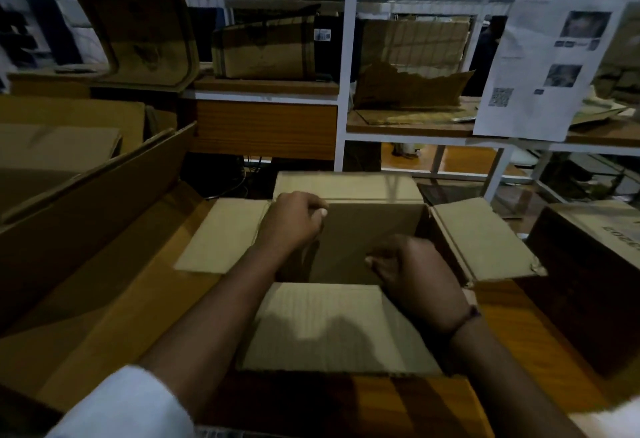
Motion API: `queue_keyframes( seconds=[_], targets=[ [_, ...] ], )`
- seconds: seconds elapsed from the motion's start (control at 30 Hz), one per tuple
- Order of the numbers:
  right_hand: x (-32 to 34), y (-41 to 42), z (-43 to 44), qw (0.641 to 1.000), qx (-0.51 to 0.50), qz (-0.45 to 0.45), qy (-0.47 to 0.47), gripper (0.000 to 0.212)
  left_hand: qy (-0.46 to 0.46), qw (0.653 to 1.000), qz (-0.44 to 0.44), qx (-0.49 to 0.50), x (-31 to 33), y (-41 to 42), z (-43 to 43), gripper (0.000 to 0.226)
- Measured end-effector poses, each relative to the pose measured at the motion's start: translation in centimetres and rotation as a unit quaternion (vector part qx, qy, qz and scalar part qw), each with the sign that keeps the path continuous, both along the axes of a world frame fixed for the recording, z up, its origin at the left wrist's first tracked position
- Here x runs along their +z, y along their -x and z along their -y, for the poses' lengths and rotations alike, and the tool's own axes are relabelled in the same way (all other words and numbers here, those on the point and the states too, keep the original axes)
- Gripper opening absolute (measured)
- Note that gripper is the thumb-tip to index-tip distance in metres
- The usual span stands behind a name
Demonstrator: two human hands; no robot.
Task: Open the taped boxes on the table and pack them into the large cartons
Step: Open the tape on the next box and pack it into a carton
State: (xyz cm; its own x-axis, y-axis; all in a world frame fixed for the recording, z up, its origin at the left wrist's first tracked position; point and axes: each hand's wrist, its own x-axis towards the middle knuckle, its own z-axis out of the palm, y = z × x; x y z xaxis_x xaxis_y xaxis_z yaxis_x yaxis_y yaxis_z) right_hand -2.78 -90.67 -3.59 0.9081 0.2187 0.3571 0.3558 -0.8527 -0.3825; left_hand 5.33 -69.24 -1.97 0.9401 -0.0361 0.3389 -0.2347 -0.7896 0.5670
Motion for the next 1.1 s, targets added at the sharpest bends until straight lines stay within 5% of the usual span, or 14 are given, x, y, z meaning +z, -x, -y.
queue_keyframes(
  seconds=[0.17, 0.27, 0.5, 0.83, 1.1],
  targets=[
    [-0.6, 5.1, 0.0, 0.999, 0.017, 0.018, -0.028, 0.024, 0.058, 0.989, -0.068, -0.121, -1.1, 8.7, -0.1, 0.011],
    [-1.7, 5.6, 0.3, 0.999, 0.015, 0.038, -0.033, 0.029, 0.030, 0.987, -0.010, -0.158, -2.4, 11.1, -1.1, 0.021],
    [-3.9, 3.6, -0.6, 0.987, 0.003, 0.159, -0.031, 0.018, 0.006, 0.982, 0.118, -0.148, -5.4, 9.3, -1.6, 0.032],
    [-4.3, -1.5, -0.7, 0.987, -0.003, 0.158, -0.002, 0.021, 0.017, 0.991, 0.070, -0.109, -4.1, 4.6, -0.8, 0.032],
    [-6.1, 0.8, 1.1, 0.982, 0.035, 0.118, 0.145, 0.095, 0.017, 0.996, 0.068, -0.057, -2.9, 5.1, -4.7, 0.018]
  ],
)
